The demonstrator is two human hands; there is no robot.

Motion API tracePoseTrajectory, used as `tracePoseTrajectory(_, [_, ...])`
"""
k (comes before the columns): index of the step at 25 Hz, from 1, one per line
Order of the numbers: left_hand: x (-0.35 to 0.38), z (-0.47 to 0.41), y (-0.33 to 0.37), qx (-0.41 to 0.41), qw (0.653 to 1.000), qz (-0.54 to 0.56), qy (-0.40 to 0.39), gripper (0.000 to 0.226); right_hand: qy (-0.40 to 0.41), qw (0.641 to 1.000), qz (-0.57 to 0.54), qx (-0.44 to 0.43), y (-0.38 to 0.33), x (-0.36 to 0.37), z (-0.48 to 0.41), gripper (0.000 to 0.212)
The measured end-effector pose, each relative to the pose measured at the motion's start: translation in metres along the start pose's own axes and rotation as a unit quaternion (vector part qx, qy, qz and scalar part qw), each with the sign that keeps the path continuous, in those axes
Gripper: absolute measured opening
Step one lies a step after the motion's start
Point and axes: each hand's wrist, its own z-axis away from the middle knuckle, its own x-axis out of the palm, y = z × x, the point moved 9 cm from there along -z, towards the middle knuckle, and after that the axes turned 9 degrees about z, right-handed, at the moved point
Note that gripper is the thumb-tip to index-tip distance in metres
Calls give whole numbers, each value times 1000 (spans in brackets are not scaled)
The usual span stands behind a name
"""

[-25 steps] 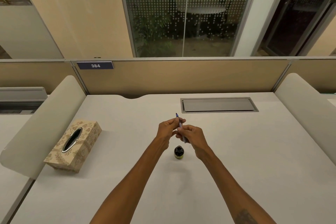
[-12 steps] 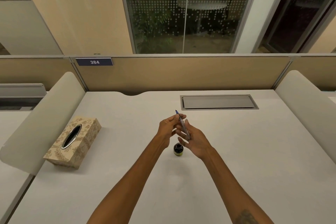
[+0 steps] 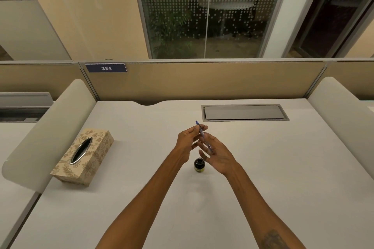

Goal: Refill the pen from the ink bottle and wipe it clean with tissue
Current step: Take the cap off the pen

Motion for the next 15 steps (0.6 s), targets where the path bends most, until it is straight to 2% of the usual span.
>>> tracePoseTrajectory(4, [0, 0, 1, -3, 1000, -2, 1, 27, 4, 1000, -2, 0, 0, 0, 0, 26])
tracePoseTrajectory(15, [-2, -2, -1, -8, 1000, -14, 5, 28, -8, 1000, 10, 16, 2, 3, 0, 30])
